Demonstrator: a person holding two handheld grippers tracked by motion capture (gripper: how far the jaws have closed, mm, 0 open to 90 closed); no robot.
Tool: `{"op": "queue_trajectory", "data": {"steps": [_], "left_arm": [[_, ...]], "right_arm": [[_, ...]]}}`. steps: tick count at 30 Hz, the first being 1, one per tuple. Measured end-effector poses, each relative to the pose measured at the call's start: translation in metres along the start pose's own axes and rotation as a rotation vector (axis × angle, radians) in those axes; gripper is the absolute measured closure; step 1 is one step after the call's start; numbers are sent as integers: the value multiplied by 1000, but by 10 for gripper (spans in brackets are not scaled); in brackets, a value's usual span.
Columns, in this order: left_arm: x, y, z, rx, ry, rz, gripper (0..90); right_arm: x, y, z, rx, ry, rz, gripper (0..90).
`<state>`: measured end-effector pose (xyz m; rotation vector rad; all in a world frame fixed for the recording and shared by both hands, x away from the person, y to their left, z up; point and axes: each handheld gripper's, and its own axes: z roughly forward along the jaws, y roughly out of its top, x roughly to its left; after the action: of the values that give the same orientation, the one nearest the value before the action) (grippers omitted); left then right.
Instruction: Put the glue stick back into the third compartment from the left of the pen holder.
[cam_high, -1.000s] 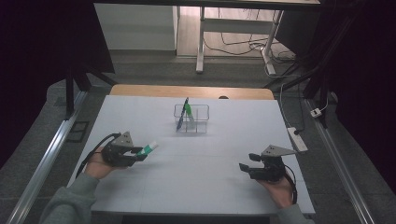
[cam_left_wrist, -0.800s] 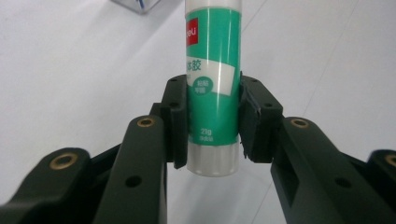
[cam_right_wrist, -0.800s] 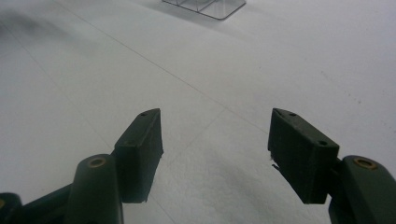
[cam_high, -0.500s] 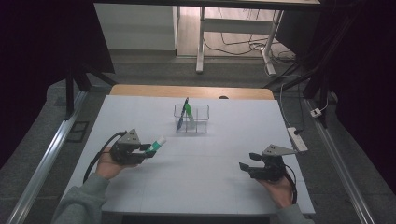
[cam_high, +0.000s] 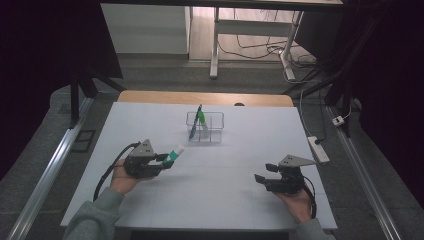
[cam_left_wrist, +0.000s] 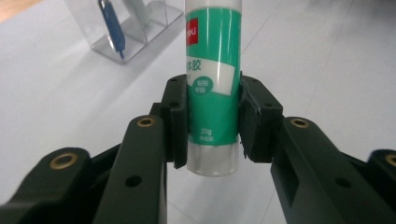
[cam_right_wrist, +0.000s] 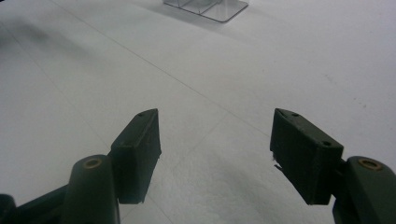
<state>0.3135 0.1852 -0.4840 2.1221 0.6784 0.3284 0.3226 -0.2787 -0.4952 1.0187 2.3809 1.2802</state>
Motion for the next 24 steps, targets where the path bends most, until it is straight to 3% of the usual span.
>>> {"op": "queue_trajectory", "data": {"steps": [14,24], "left_arm": [[-13,8,10,-54,-6,13,654],[-26,19,29,-67,-31,40,654]], "right_arm": [[4,3,5,-5,20,-4,327],[11,9,6,-28,51,2,328]]}}
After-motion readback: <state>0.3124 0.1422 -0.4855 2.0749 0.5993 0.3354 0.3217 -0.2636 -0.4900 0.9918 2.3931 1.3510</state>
